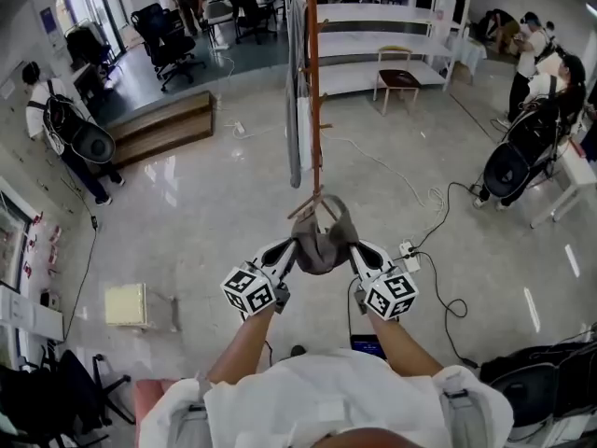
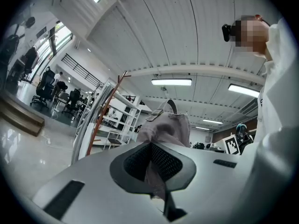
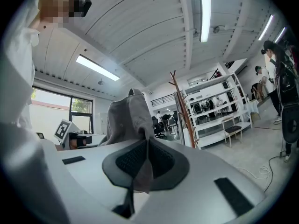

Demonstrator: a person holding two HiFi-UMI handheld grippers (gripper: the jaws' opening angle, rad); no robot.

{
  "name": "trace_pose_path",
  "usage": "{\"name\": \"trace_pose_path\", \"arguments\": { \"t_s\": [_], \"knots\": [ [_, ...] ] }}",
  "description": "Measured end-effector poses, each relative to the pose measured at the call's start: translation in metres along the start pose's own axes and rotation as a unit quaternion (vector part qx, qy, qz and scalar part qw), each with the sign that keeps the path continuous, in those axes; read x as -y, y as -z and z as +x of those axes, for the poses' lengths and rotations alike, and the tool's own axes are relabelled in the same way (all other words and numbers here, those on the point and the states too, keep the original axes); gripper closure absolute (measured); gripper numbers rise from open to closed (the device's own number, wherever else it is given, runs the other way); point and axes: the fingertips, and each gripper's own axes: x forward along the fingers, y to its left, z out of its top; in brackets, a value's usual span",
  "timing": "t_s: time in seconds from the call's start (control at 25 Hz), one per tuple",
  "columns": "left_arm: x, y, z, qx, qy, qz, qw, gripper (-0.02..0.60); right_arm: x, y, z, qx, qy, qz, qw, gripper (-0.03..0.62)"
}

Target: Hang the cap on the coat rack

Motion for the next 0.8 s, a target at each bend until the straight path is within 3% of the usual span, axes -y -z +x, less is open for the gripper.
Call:
{"name": "trace_pose_path", "arguments": {
  "t_s": [0.8],
  "knots": [
    [0.030,0.028,0.004,-0.007,-0.037,-0.015,0.9992,0.565,0.019,0.011,-0.037,-0.005,-0.042,0.030,0.999,0.565]
  ]
}}
